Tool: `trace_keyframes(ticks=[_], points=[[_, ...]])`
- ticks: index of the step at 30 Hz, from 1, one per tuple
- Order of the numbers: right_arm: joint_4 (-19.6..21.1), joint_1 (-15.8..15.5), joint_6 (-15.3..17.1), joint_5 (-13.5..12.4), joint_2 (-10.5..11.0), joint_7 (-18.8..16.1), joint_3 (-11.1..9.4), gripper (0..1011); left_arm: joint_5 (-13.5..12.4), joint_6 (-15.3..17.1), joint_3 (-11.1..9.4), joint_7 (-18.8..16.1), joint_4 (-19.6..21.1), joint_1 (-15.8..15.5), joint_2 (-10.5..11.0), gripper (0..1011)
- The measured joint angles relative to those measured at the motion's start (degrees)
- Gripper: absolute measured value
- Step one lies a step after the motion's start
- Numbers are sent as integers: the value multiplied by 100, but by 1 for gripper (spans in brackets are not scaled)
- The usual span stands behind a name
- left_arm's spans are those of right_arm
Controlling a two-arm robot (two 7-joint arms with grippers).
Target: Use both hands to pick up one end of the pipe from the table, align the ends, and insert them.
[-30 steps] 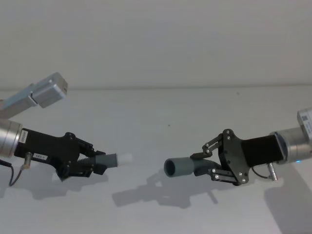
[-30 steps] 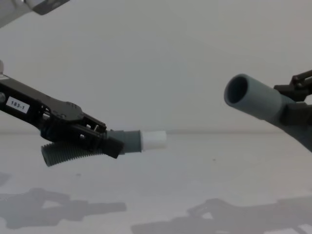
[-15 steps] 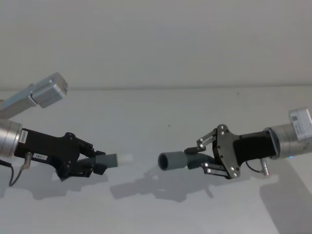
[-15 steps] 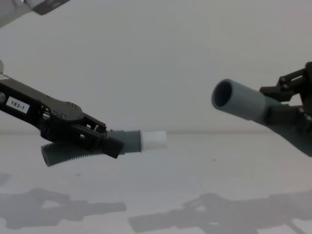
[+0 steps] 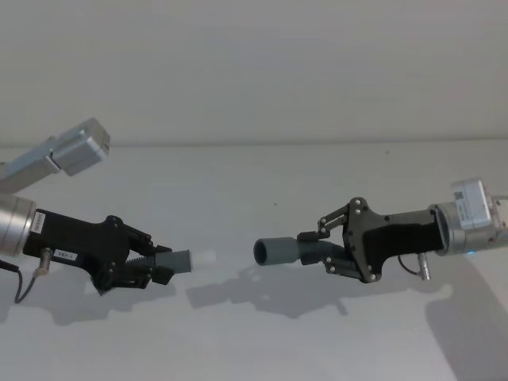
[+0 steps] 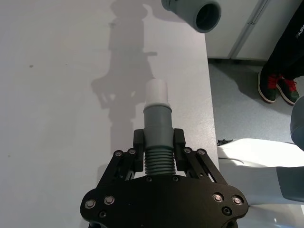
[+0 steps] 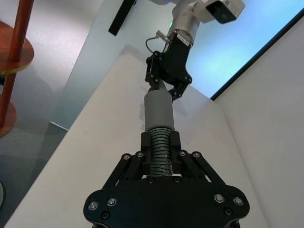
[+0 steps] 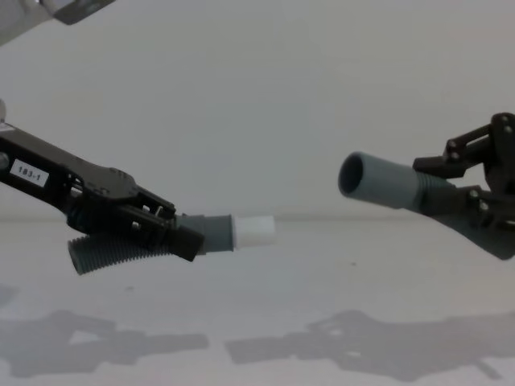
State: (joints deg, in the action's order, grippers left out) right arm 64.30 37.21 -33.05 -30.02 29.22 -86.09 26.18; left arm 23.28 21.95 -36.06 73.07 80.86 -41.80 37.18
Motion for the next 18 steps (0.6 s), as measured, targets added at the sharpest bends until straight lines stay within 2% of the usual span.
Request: trace_keyframes(ticks=[18], points=[[-103,151,-157,479,-53,245,251,204,0,0,0,0,0,0,0,323]])
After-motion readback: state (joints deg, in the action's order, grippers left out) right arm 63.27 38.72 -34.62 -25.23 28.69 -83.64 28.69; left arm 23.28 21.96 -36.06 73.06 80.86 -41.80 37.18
